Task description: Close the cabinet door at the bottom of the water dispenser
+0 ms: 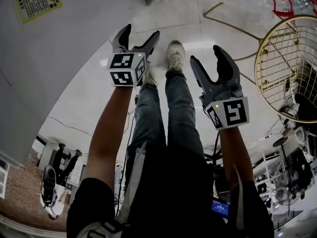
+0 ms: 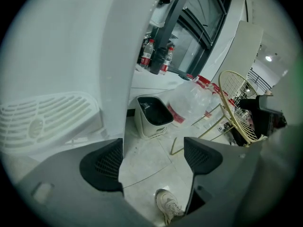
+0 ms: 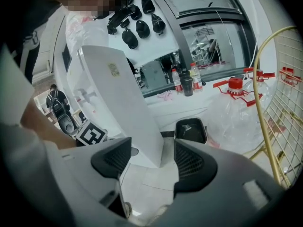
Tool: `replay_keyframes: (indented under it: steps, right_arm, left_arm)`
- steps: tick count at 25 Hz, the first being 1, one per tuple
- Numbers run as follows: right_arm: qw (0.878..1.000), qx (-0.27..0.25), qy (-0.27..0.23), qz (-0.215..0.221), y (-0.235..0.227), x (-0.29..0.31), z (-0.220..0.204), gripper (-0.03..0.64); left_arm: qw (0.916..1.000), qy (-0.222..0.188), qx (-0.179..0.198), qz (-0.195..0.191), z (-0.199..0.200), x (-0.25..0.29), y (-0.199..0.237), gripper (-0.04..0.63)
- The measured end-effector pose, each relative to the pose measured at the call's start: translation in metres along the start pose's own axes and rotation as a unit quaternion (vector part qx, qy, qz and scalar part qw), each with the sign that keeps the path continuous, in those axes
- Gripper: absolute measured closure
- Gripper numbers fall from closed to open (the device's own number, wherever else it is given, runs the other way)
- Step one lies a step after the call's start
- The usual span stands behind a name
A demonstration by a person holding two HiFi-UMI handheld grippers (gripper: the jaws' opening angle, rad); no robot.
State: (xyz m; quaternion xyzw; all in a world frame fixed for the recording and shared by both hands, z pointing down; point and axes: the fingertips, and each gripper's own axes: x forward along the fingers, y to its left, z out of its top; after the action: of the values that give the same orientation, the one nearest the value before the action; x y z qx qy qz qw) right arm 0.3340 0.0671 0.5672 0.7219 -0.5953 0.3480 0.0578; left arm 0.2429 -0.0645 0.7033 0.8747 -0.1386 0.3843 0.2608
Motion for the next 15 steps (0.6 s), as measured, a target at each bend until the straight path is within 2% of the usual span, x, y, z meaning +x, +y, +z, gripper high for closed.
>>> replay_keyframes:
  steps: [6, 9, 12, 15]
  right_arm:
    - [0.999, -0.001, -0.026, -0.026, 0.018, -0.041, 0.014, 0.337]
    - [0.998, 0.004, -0.045, -0.042, 0.04, -0.074, 0.029, 0.337]
    - [0.996, -0.014, -0.069, -0.057, 0.055, -0.107, 0.04, 0.337]
    - [0.994, -0.013, -0.094, -0.059, 0.082, -0.14, 0.069, 0.337]
  left_arm:
    - [0.9986, -0.01, 0.037, -0.037, 0.016, -0.028, -0.038, 0.178]
    - [0.9962, -0.018, 0.059, -0.062, 0.024, -0.062, -0.066, 0.176]
    - [0.9914, -0.046, 0.089, -0.085, 0.048, -0.099, -0.089, 0.169]
    - [0.9858, -0.068, 0.115, -0.102, 0.072, -0.15, -0.116, 0.161]
